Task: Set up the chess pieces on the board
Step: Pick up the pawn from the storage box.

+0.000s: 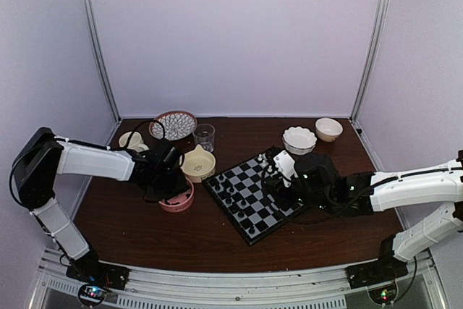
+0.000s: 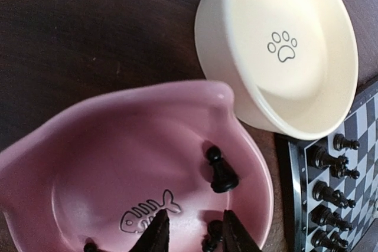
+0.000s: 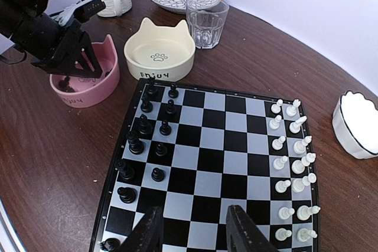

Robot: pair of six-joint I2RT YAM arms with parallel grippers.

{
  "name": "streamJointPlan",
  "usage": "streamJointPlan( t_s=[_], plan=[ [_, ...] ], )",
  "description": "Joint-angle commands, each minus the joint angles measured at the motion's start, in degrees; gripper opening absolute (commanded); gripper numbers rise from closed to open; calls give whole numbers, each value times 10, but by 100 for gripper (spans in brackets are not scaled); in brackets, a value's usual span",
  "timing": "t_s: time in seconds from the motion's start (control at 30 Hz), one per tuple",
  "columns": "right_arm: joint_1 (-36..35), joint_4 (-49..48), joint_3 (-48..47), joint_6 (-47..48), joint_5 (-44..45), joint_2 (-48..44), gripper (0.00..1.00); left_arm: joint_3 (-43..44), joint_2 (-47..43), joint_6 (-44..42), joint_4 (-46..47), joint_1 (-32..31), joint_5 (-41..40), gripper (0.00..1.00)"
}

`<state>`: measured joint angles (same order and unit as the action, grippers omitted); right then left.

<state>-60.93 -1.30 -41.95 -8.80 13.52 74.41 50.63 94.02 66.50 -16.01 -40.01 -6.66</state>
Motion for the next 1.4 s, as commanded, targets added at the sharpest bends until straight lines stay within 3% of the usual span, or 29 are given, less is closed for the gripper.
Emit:
streamJointPlan(
  t_s=[0.0,0.3,0.7,1.13,1.37],
  plan=[
    [3,-10,8,-1,-1,-15,39,31,24,23,18,8,8,33],
    [4,-11,6,1,-2,-10,39,60,47,27,2,12,2,35],
    [4,-11,8,1,1,-18,39,146,109,48,-121,12,-1,36],
    [4,-12,10,0,0,-21,39,156,129,54,-161,12,-23,26],
    [4,-13,12,0,0,-25,39,188,152,27,-189,15,-38,26]
  ],
)
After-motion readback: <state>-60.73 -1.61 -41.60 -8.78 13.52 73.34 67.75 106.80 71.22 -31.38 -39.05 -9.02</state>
